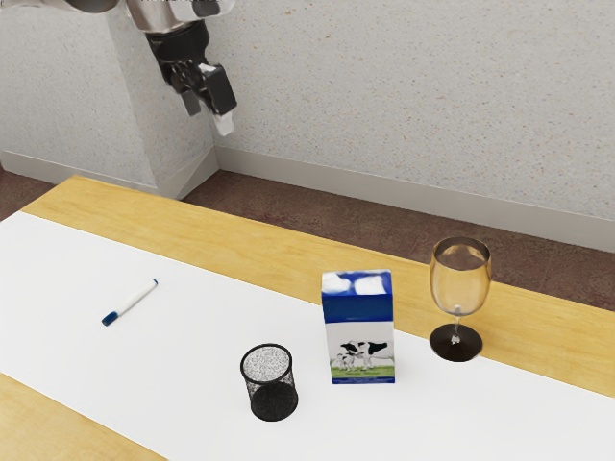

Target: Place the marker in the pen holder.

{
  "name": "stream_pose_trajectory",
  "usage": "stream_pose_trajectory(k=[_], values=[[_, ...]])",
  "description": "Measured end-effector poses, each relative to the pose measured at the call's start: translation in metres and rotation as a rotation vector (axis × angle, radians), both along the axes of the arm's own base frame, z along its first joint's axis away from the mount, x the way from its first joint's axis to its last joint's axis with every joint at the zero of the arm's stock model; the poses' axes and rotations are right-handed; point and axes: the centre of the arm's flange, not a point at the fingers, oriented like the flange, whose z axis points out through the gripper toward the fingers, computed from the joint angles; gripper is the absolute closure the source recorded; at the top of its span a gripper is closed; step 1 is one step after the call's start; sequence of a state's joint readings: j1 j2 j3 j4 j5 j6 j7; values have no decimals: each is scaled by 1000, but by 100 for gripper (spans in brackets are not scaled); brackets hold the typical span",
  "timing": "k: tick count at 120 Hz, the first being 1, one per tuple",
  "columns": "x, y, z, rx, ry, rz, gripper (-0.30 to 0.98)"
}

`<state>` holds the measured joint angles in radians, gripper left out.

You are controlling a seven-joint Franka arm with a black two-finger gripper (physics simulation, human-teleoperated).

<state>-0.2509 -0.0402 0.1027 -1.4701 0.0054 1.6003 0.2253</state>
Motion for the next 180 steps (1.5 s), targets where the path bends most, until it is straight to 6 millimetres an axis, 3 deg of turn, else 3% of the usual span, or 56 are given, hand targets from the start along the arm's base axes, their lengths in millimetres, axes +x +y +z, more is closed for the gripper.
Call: stream_pose_trajectory(k=[6,12,24,33,41,67,87,114,137,164,170,180], values=[[-3,-4,-1,5,18,15,3],[-1,8,-13,15,54,59,2],[16,62,-73,44,184,200,2],[38,110,-139,67,308,315,1],[44,150,-187,79,388,399,1],[64,209,-310,97,495,487,0],[67,262,-381,64,530,531,0],[80,306,-429,29,519,523,0],[87,325,-444,3,505,490,0],[90,333,-463,-23,515,447,0],[91,332,-462,-25,513,436,6],[94,332,-457,-17,502,415,27]])
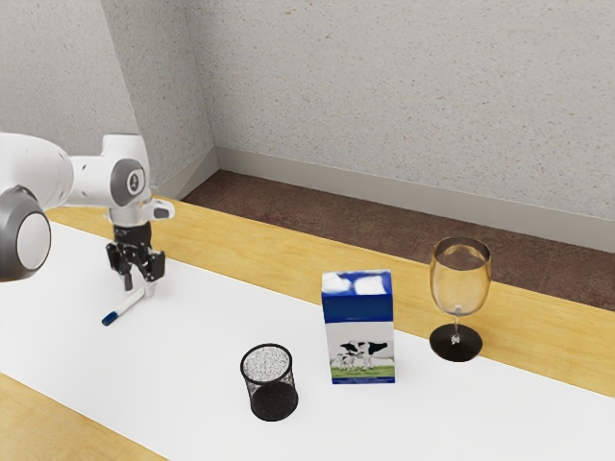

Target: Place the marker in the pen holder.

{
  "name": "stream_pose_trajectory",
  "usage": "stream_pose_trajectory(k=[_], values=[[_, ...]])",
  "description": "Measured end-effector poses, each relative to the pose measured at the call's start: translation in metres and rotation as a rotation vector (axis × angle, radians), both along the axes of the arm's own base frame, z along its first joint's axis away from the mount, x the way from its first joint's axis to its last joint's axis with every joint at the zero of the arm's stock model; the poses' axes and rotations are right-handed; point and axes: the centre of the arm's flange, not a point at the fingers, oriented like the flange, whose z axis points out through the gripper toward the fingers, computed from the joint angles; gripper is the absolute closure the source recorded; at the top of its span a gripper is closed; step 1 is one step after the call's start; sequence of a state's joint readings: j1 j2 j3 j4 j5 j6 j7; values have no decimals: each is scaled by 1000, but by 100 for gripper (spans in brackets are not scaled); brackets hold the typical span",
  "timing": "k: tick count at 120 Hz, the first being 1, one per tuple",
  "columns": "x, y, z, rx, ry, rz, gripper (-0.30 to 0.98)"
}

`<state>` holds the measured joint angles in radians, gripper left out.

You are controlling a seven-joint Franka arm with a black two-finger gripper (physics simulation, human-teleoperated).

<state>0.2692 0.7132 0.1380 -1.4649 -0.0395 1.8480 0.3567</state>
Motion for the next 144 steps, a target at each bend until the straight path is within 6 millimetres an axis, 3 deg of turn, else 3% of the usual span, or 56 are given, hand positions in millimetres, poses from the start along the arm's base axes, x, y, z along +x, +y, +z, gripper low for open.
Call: stream_pose_trajectory(k=[11,24,60,68,78,89,100,110,117,144], values=[[0,0,1,-1,-1,-17,46],[0,0,1,-4,-2,-32,60],[0,0,0,-5,-7,-59,76],[1,-12,21,8,-30,-86,77],[-6,-40,75,44,-96,-149,78],[-16,-100,148,107,-212,-269,79],[-42,-148,192,173,-302,-358,79],[-73,-187,211,212,-380,-417,79],[-98,-217,212,230,-434,-455,79],[-166,-333,239,266,-691,-545,79]])
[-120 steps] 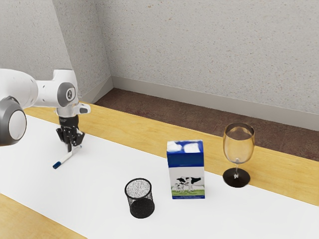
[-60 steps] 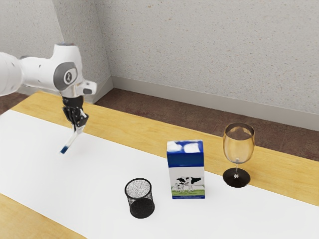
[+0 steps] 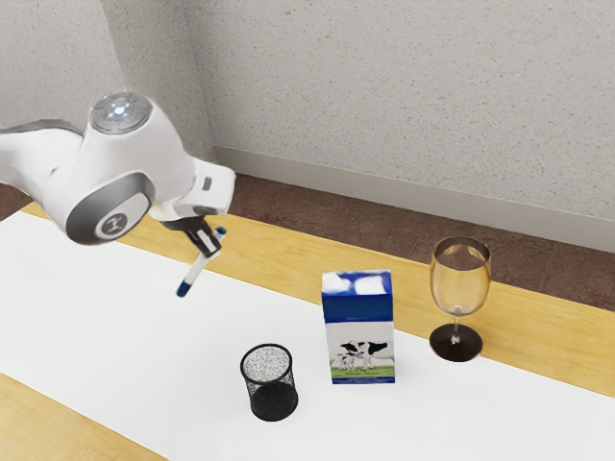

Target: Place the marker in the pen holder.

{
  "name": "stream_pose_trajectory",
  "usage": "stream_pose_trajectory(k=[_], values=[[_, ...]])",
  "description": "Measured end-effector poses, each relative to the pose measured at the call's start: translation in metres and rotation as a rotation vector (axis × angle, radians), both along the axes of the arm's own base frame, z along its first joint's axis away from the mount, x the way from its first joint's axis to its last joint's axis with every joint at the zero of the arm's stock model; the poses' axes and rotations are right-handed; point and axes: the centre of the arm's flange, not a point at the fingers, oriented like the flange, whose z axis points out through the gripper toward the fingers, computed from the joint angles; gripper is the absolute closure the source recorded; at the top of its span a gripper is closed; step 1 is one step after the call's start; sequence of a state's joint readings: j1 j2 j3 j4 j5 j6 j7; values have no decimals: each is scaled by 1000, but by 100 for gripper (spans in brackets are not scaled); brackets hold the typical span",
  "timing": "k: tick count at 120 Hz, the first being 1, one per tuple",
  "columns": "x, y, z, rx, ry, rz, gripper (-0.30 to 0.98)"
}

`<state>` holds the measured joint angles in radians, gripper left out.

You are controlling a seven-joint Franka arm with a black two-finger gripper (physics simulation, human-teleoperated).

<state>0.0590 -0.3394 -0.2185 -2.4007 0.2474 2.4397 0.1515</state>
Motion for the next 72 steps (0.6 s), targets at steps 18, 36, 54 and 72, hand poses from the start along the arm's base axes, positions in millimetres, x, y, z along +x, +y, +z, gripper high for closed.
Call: stream_pose_trajectory(k=[18,36,54,72], values=[[-35,-48,-8,-88,-50,27,79],[-54,-70,-10,-160,-88,93,79],[-64,-91,-12,-214,-110,152,79],[-59,-96,-27,-263,-99,232,79]])
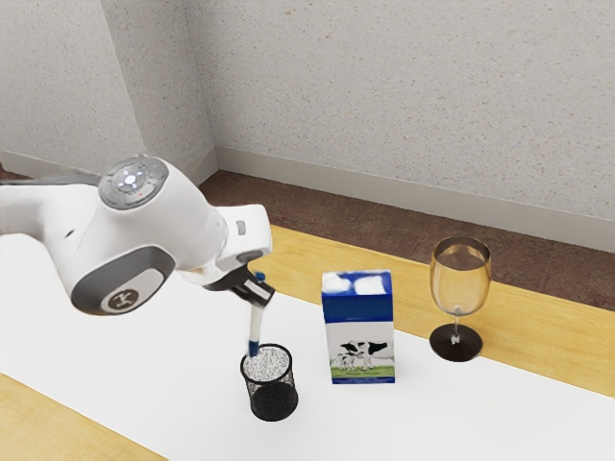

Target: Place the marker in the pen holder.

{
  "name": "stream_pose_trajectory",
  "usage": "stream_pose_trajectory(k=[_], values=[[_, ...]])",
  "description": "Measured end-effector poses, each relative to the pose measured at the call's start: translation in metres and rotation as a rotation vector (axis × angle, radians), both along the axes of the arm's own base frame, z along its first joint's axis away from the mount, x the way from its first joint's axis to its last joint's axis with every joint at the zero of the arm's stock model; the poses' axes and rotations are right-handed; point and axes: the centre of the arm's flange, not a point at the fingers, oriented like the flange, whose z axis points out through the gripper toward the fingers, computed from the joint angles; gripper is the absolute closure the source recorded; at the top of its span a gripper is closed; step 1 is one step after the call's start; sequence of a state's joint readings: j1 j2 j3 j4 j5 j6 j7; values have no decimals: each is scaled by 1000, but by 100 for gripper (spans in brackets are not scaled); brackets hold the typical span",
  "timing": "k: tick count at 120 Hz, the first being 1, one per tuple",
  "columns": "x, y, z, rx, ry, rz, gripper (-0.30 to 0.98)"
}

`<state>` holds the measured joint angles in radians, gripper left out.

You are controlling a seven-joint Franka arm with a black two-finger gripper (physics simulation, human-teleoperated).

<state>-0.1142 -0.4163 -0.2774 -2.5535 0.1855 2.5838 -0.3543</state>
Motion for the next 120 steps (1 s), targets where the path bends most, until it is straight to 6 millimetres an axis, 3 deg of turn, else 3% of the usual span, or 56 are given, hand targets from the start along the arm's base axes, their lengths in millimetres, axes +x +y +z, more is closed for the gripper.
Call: stream_pose_trajectory(k=[32,67,90,96,102,107,120], values=[[10,-3,-28,-53,36,92,79],[28,14,-48,-32,46,133,78],[29,14,-45,-58,40,143,37],[38,32,-38,-75,34,186,29],[57,65,-21,-108,12,261,23],[75,84,11,-135,-18,315,19],[132,115,165,-210,-102,427,11]])
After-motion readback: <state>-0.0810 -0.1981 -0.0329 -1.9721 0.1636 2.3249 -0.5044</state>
